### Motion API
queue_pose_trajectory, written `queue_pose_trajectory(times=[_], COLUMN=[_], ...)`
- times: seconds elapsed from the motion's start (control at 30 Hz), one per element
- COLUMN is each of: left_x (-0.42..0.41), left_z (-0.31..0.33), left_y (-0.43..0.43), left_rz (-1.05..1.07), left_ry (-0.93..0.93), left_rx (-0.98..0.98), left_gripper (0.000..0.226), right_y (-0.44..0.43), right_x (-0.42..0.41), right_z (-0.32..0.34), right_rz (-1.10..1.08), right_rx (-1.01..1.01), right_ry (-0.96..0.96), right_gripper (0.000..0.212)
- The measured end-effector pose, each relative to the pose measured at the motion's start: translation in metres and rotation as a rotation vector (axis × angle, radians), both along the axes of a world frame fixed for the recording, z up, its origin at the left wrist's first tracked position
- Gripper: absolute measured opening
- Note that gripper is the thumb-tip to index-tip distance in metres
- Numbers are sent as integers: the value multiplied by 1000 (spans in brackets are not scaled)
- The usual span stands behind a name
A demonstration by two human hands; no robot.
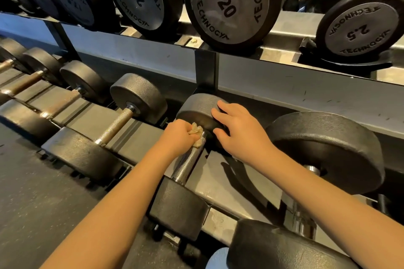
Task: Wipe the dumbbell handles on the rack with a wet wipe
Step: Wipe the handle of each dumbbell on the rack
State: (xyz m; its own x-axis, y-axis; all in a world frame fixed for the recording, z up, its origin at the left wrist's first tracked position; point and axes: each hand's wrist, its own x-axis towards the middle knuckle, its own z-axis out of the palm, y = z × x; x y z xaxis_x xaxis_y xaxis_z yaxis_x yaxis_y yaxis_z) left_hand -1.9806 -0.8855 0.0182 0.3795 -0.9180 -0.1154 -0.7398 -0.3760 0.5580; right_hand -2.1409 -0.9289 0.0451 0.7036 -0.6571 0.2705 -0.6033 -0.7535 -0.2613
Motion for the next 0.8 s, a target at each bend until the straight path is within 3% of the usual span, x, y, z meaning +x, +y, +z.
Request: queue_pose_trajectory(times=[0.13, 0.33, 0.43, 0.57, 0.8], left_x=[6, -1, -8, -2, 27], left_z=[0, 5, 7, 5, 5], left_y=[5, 22, 16, 2, 38], left_rz=[-26, -78, -103, -13, -165], left_ry=[-20, -258, -295, -179, 0], left_rx=[61, 205, 171, 78, 266], left_gripper=[37, 32, 34, 32, 27], right_y=[0, -1, -2, 0, -3], right_x=[0, 0, 0, -1, -2], right_z=[-3, -2, -1, -3, -2], right_rz=[3, 2, 1, 9, 20], right_rx=[-31, -25, -17, -24, -30], right_ry=[24, 24, 30, 28, 25], right_gripper=[53, 53, 53, 54, 52])
